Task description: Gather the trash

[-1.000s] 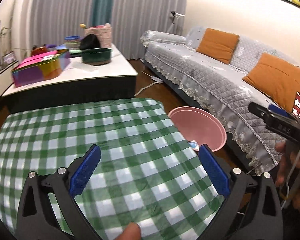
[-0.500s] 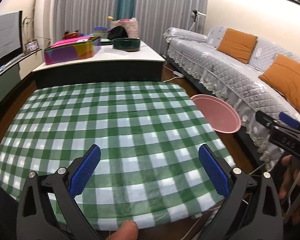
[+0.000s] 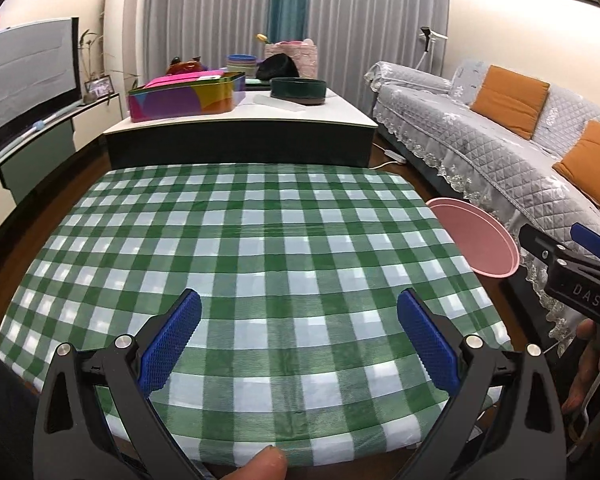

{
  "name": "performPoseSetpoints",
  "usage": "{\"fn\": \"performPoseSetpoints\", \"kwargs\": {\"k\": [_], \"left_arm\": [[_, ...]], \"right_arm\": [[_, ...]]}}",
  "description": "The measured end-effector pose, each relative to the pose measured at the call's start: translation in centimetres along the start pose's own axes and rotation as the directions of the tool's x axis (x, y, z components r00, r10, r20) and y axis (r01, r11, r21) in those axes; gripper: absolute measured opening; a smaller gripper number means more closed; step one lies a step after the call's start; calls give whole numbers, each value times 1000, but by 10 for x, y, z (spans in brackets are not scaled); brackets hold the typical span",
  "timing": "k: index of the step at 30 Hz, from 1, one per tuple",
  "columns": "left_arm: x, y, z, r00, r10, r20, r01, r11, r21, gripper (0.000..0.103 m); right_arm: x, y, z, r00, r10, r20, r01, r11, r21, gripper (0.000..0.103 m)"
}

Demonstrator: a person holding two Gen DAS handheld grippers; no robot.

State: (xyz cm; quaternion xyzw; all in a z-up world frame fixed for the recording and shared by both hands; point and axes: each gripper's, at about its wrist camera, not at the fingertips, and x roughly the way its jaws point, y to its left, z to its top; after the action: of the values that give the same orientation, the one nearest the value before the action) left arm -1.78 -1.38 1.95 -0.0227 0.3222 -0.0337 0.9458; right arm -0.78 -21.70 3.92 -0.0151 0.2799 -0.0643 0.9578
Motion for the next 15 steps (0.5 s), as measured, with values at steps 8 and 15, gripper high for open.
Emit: {"fn": "performPoseSetpoints", "kwargs": {"k": [8,15], "left_arm": [[-1,6,0,1000,5,3,-5,1000,-11,95],[-1,3,1,1000,-7,4,7,1000,-6,95]], "right_arm": [[2,9,0,1000,3,-12,-3,1000,-13,98],[3,4,-3,1000,-9,-22,9,1000,-2,98]]}}
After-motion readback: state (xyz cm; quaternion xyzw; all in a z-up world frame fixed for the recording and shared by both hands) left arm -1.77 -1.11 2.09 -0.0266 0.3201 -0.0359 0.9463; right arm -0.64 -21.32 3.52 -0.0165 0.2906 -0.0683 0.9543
